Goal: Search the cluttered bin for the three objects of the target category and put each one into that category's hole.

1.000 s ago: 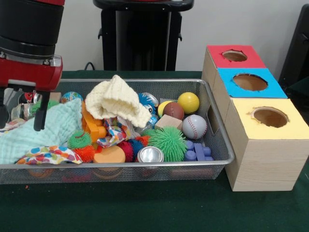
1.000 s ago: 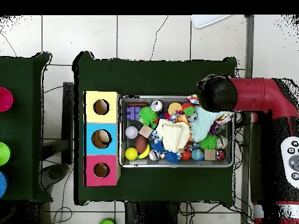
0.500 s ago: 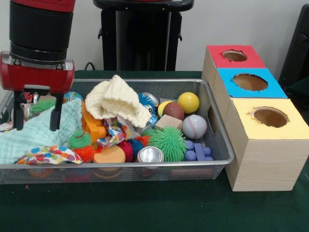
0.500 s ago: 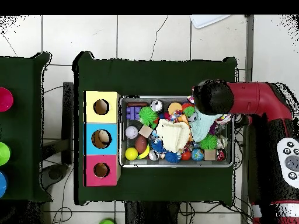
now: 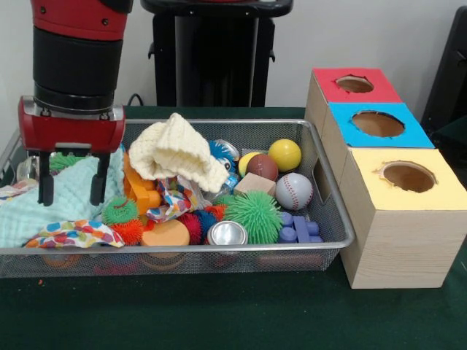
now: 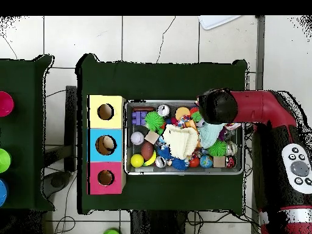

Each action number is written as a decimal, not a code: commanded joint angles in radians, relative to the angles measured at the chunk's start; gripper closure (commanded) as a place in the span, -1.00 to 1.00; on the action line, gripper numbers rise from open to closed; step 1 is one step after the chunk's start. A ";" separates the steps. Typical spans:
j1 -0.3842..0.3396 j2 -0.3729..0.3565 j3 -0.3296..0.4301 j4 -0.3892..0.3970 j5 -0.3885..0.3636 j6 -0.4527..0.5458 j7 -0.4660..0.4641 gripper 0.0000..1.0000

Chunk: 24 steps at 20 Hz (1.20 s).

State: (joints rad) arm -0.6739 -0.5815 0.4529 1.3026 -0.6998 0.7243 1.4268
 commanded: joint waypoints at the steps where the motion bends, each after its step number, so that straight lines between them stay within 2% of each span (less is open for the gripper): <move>1: -0.027 0.041 -0.028 0.109 -0.125 -0.166 -0.087 -1.00; 10: -0.026 0.049 -0.032 0.101 -0.194 -0.244 -0.113 -1.00; 15: 0.002 0.054 -0.064 0.090 -0.210 -0.222 -0.083 -1.00; 18: 0.013 0.077 -0.084 0.081 -0.171 -0.141 -0.052 -1.00; 20: 0.028 0.082 -0.112 0.080 -0.146 -0.114 0.003 -1.00; 24: 0.042 0.068 -0.165 0.108 -0.105 -0.102 0.084 -1.00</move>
State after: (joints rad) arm -0.6541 -0.5482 0.3684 1.3327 -0.8325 0.4698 1.4268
